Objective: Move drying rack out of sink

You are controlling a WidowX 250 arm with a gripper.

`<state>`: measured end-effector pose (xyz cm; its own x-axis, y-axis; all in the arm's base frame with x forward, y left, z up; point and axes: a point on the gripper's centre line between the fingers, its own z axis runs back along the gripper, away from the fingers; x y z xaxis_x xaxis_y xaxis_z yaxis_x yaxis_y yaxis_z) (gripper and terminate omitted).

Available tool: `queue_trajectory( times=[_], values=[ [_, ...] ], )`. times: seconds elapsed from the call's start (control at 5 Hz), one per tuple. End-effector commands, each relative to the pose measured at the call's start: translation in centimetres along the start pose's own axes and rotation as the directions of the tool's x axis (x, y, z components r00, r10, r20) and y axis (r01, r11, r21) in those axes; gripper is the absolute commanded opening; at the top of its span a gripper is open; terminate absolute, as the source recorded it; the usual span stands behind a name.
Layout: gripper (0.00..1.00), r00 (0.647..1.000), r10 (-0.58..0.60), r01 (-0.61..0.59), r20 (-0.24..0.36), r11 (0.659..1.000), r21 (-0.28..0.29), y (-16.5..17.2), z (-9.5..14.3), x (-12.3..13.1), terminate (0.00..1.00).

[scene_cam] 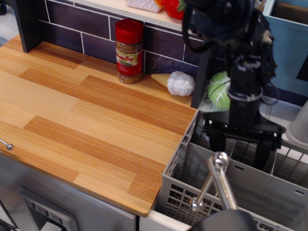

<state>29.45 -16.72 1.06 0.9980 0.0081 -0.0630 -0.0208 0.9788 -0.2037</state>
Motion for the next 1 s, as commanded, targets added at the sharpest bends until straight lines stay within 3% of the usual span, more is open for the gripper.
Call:
queue_trajectory(
  times=[0.0, 0.4, 0.6, 0.8],
  values=[
    [0.00, 0.998, 0.026, -0.028, 0.061, 0.999, 0.029, -0.5, -0.5, 0.9, 0.00],
    [0.00, 0.995, 0.007, -0.009, 0.098, 1.000, 0.017, -0.6, 1.4, 1.1, 0.00],
    [0.00, 0.992, -0.005, 0.006, 0.127, 1.000, -0.013, -1.1, 4.4, 1.1, 0.00],
    [0.00, 0.990, -0.022, 0.029, 0.140, 0.998, -0.048, -1.7, 9.0, 0.9, 0.00]
  ],
)
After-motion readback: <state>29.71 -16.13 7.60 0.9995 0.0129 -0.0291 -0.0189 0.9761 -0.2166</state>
